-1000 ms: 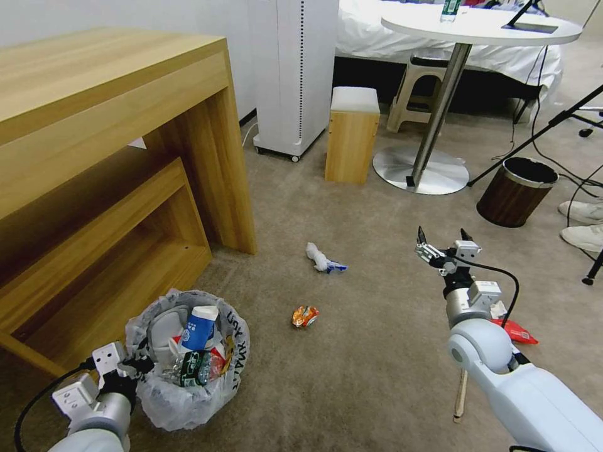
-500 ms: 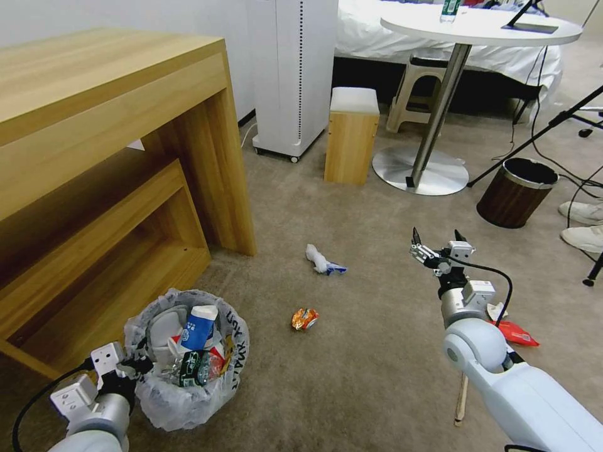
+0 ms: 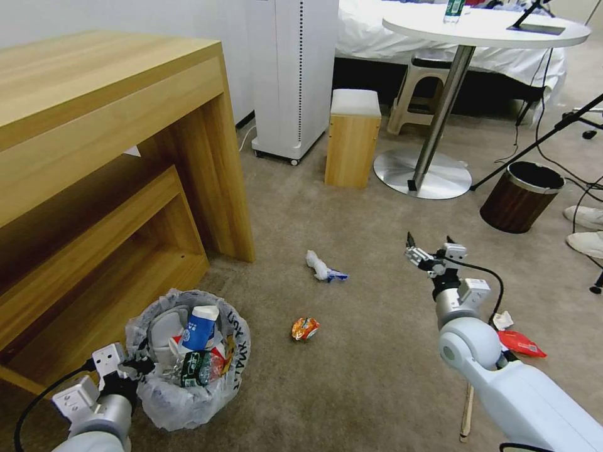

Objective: Pick up the trash bin and place the garbage on the floor into it.

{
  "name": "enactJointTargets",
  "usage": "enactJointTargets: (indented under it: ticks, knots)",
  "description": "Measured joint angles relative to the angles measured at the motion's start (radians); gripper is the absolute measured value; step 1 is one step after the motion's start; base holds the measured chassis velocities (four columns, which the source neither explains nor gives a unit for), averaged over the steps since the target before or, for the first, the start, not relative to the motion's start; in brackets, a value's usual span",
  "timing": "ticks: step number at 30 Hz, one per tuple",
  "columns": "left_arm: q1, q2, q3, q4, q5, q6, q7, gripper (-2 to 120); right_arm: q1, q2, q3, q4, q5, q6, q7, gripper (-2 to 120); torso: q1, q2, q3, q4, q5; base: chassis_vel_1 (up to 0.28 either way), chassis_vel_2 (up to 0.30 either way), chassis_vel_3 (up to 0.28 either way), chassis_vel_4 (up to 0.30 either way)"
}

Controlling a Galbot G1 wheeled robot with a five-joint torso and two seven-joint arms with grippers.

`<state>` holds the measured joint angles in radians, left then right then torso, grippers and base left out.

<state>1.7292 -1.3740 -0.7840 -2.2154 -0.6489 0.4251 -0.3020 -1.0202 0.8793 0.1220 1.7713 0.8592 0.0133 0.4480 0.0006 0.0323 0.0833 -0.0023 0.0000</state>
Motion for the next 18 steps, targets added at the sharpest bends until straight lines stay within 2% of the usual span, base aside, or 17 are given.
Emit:
enactJointTargets:
  ticks: [2, 4, 6, 9, 13, 18]
  knots:
    - [-0.002, -0.002, 0.001, 0.004, 0.001, -0.002, 0.000, 1, 0.032, 0.008, -0.032, -0.003, 0.129, -0.067, -0.044, 100, 0.000, 0.000, 0.000, 0.0000, -0.0004, 0.000, 0.000, 0.000, 0.000]
    - [-0.003, -0.002, 0.002, 0.005, 0.001, -0.002, 0.000, 1, 0.040, 0.011, -0.042, -0.005, 0.154, -0.075, -0.053, 100, 0.000, 0.000, 0.000, 0.0000, -0.0003, 0.000, 0.000, 0.000, 0.000]
    - [-0.008, -0.006, 0.005, 0.011, 0.005, -0.004, 0.001, 1, 0.080, 0.022, -0.099, -0.028, 0.245, -0.109, -0.096, 100, 0.000, 0.000, 0.000, 0.0001, -0.0003, 0.000, 0.000, 0.000, 0.000]
    - [-0.014, -0.008, 0.010, 0.017, 0.007, -0.004, 0.001, 1, 0.105, 0.040, -0.139, -0.051, 0.315, -0.141, -0.095, 100, 0.000, 0.000, 0.000, 0.0002, -0.0002, 0.000, 0.000, 0.000, 0.000]
    - [-0.017, -0.011, 0.012, 0.023, 0.011, -0.004, 0.001, 1, 0.123, 0.082, -0.188, -0.102, 0.338, -0.150, -0.087, 100, 0.000, 0.000, 0.000, -0.0001, -0.0002, 0.000, 0.000, 0.000, 0.000]
    - [-0.013, -0.015, 0.005, 0.023, 0.013, -0.004, 0.001, 1, 0.124, 0.128, -0.202, -0.147, 0.326, -0.181, -0.075, 100, 0.000, 0.000, 0.000, 0.0002, -0.0001, 0.000, 0.000, 0.000, 0.000]
